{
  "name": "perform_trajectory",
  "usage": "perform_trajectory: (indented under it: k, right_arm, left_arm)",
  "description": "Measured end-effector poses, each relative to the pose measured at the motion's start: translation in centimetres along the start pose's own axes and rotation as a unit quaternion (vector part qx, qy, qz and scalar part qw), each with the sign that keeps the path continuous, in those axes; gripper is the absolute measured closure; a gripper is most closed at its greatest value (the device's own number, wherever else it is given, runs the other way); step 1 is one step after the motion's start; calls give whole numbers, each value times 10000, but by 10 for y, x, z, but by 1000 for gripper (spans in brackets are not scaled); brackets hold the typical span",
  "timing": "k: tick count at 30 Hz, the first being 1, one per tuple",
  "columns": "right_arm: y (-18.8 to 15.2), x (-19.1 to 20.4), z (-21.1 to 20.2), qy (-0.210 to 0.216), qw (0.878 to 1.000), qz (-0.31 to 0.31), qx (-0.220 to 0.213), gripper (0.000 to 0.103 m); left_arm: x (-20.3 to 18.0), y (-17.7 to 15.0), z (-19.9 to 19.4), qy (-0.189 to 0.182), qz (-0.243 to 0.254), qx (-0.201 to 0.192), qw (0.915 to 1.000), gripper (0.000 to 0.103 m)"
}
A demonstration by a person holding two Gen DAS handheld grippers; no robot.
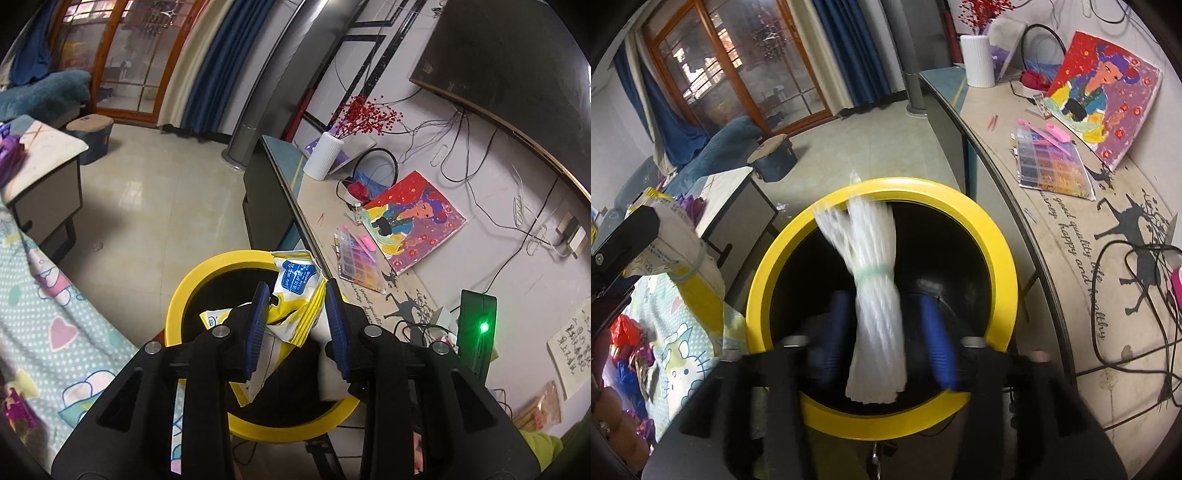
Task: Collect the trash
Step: 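Open the left tool over the bin to drop the yellow wrapper, then move both open tools back to the trash pile on the bed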
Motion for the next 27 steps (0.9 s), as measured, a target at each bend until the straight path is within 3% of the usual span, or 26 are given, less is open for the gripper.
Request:
perform_trajectory:
  k: [3, 5, 9, 17, 27]
  right_arm:
    - [1, -1, -1, -37, 10000, 33, -4, 51]
    - [2, -2, -3, -63, 9999, 56, -64, 50]
    - [6, -2, -12, -99, 9997, 55, -233, 48]
    - [14, 26, -43, 71, 9963, -384, -769, 45]
    - [9, 90, -87, 681, 9834, -1114, -1264, 40]
  left_arm:
    - [4, 1, -3, 0, -98, -53, 9999, 49]
    - [8, 1, -9, 16, -170, -92, 9998, 45]
    - [16, 1, -24, 153, -259, -227, 9993, 23]
    - [28, 5, -66, 711, -258, -577, 9955, 13]
    - [57, 3, -134, 1421, -360, -1162, 9823, 12]
Point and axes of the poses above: each gripper's, at about its wrist camera, not at the fingertips, and z roughly the way its jaws point, x to its left, y to its top, the point moved 6 cm from there along z, roughly the way its jaws point, and after that the axes turned 2 degrees about -z, right-handed, at the moved point
